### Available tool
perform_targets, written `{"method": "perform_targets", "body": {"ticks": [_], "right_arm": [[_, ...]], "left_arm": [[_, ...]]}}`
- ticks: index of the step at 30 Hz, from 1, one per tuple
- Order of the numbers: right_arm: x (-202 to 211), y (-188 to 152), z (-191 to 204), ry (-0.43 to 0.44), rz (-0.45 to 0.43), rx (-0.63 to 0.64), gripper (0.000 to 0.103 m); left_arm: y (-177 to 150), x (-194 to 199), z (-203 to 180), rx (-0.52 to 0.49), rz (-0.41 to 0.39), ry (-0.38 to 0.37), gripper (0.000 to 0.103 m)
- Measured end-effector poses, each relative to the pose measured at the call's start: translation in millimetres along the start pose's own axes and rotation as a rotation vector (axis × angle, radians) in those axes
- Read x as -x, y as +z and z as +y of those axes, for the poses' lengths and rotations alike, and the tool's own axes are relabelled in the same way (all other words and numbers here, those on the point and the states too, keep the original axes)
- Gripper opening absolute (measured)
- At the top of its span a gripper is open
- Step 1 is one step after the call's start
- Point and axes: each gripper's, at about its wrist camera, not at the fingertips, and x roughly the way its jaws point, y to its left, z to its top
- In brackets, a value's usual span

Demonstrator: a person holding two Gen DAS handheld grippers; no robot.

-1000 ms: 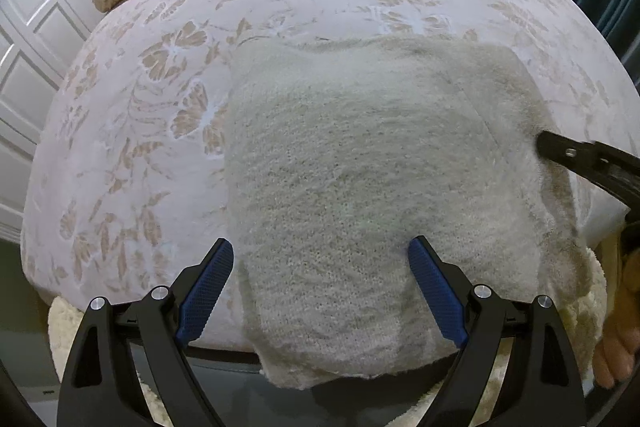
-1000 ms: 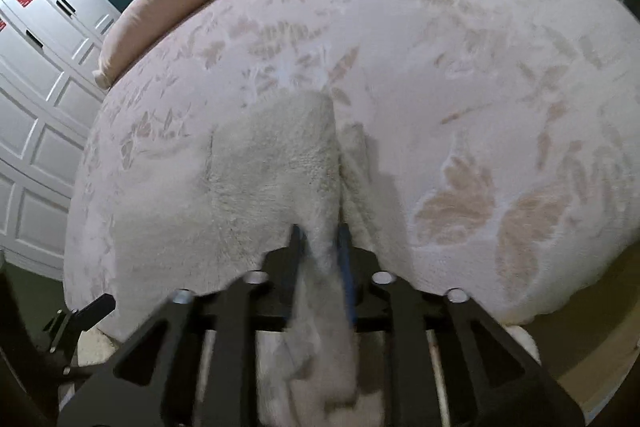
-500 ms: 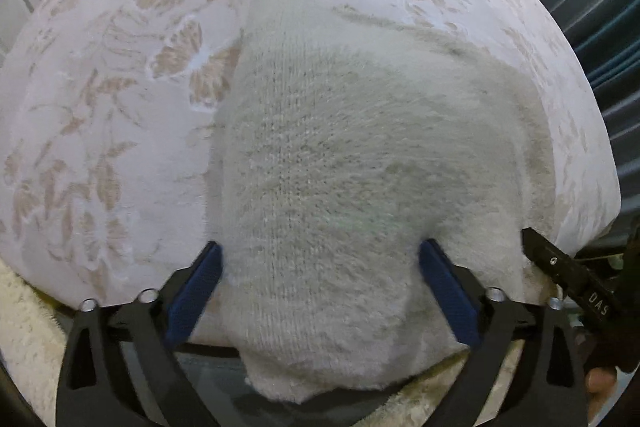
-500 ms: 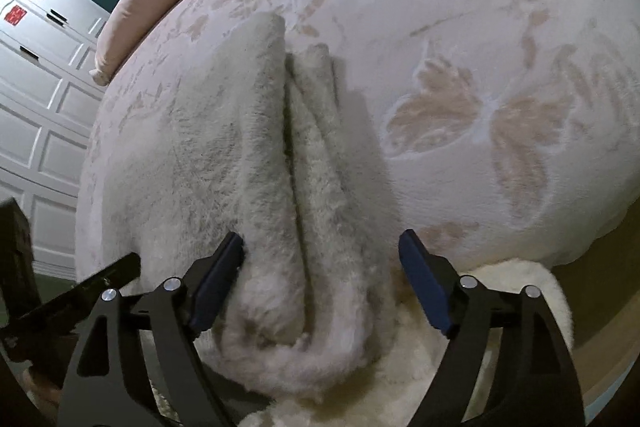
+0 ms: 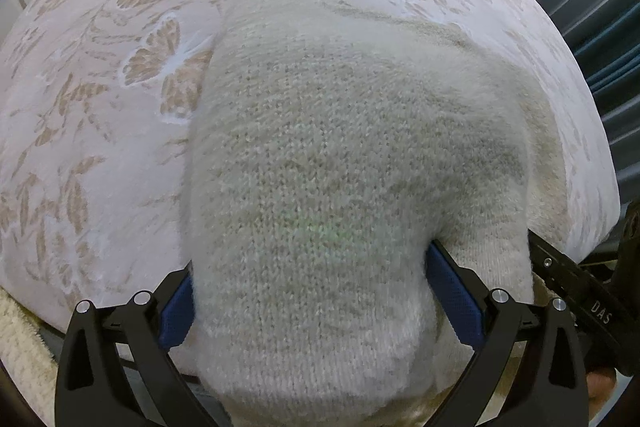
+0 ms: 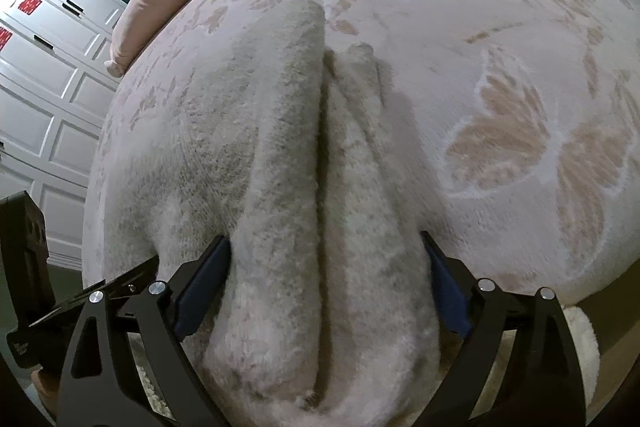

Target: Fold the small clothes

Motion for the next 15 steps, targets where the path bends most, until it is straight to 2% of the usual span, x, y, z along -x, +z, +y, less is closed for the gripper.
{"method": "perform_targets", "body": {"ticks": [4,6,7,9,10,11,14,15], "right_arm": [[-4,7,7,-0.011,0.001,0.011,0.089],[-4,10,10,-0.007,0.005,0.015,0.079],[-3,11,13,0.009,0.011,0.014,0.069],[2,11,19,0.004,0.017,0.024,0.056],[4,11,22,-0.006,0.014,0.033,0.046],[9,11,25,-0.016,0.011,0.041,0.039],[26,6,32,-0.016,-0.004,0.035,0.034],[34,3,34,-0.013,-0.016,0.033,0.034]], "left_arm": [[5,-2,-6,-0.009,-0.002,0.016,0.098],[10,-5,-7,-0.008,0.010,0.018,0.098],[13,-5,-8,-0.011,0.018,0.017,0.098],[16,-1,-10,-0.024,0.033,0.004,0.096],[16,2,-11,-0.033,0.033,-0.005,0.094],[17,8,-14,-0.055,0.036,-0.021,0.088],[17,21,-26,-0.126,0.040,-0.072,0.070],[15,26,-29,-0.148,0.041,-0.078,0.068]]}}
